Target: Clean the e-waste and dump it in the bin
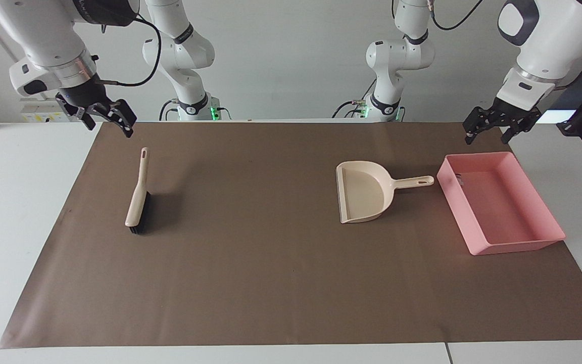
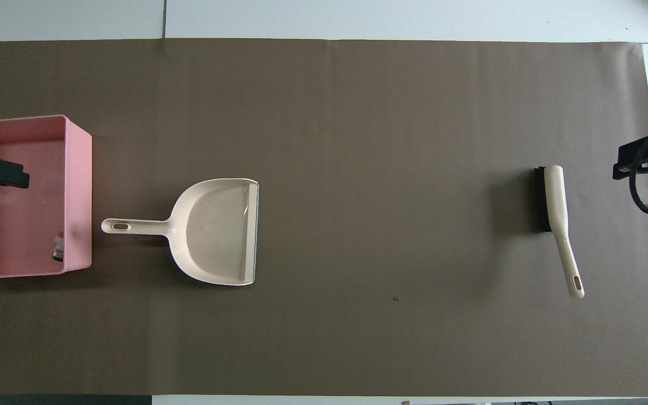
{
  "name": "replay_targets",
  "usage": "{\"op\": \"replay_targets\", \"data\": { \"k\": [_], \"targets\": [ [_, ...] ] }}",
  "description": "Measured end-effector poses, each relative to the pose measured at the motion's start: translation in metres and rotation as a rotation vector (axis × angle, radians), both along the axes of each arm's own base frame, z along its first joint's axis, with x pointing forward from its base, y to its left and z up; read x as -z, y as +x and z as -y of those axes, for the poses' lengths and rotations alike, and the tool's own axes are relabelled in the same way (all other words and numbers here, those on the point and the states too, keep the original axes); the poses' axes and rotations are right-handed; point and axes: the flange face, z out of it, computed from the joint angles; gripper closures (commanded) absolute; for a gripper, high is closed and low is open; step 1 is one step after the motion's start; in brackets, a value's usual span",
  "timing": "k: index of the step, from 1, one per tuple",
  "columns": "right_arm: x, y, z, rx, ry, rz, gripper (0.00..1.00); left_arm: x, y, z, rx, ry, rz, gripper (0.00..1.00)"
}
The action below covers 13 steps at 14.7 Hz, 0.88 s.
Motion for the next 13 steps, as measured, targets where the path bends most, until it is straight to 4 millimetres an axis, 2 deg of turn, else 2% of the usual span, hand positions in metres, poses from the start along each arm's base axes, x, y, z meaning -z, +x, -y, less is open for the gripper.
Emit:
{"op": "replay_targets", "data": {
  "k": [2, 6, 13],
  "targets": [
    [0.0, 0.0, -0.001, -0.006, 0.001, -0.001, 0.0, -0.003, 0.004, 0.003, 0.002, 0.001, -0.021, 0.02],
    [0.0, 0.0, -0.004, -0.016, 0.001, -0.001, 0.0, 0.007, 0.003, 0.009, 0.007, 0.002, -0.064, 0.02],
    [0.0, 0.0, -0.009, -0.106, 0.007, -0.001, 0.0, 0.009, 0.003, 0.009, -0.011, 0.003, -0.067, 0.02]
  ]
}}
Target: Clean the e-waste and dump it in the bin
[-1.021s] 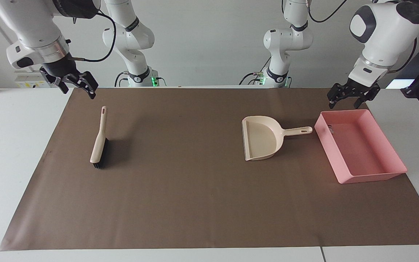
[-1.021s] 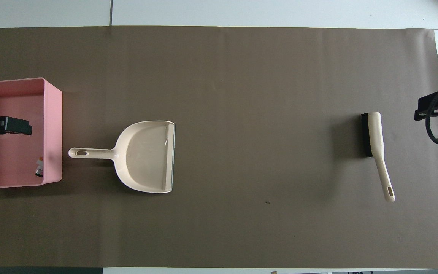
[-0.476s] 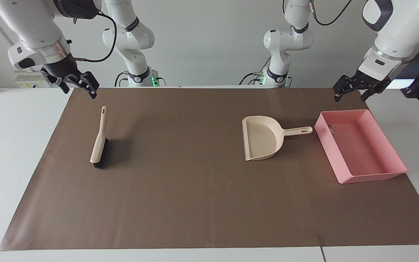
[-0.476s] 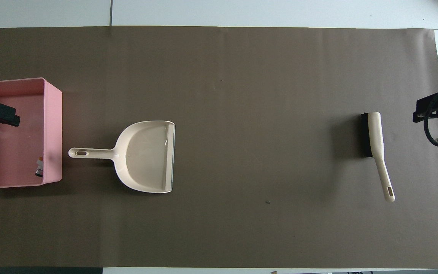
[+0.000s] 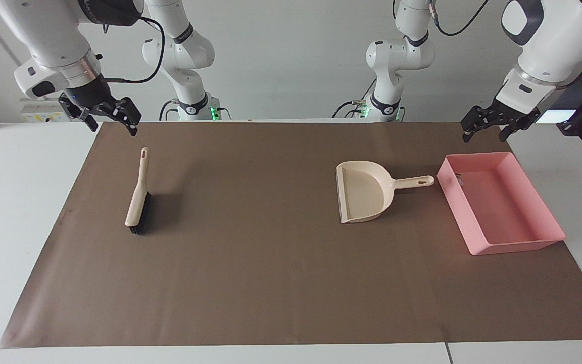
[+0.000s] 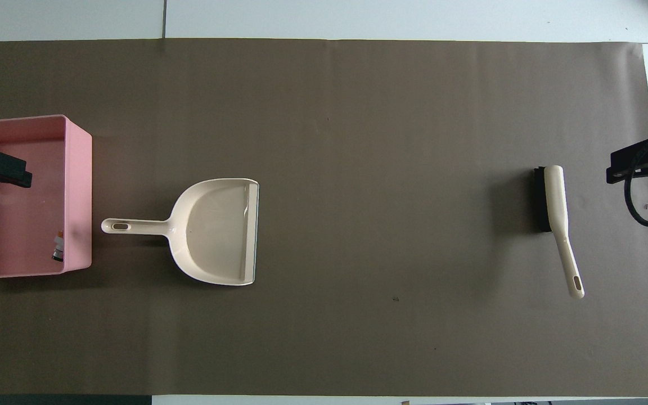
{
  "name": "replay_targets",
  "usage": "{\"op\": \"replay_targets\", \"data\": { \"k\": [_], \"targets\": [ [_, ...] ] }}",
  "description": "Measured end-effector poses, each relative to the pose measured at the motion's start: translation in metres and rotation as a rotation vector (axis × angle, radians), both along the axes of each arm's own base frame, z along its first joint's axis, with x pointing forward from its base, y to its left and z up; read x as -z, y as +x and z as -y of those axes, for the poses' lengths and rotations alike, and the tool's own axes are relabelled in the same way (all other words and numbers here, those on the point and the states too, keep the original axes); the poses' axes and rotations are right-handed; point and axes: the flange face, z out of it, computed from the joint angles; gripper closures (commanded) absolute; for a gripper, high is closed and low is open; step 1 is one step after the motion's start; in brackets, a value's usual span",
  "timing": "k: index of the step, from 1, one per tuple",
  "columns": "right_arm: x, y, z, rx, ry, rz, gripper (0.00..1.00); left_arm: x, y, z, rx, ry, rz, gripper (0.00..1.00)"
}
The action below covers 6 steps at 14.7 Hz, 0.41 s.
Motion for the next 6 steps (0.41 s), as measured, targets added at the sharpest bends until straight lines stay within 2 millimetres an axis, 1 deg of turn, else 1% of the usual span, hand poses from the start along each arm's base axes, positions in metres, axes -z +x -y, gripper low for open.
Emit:
{"op": "replay_targets", "data": {
  "k": [6],
  "targets": [
    [0.0, -0.0002, -0.0001, -0.013, 0.001, -0.001, 0.0, 0.0, 0.0, -0.0031, -0.007, 0.0, 0.0, 0.02]
  ]
}}
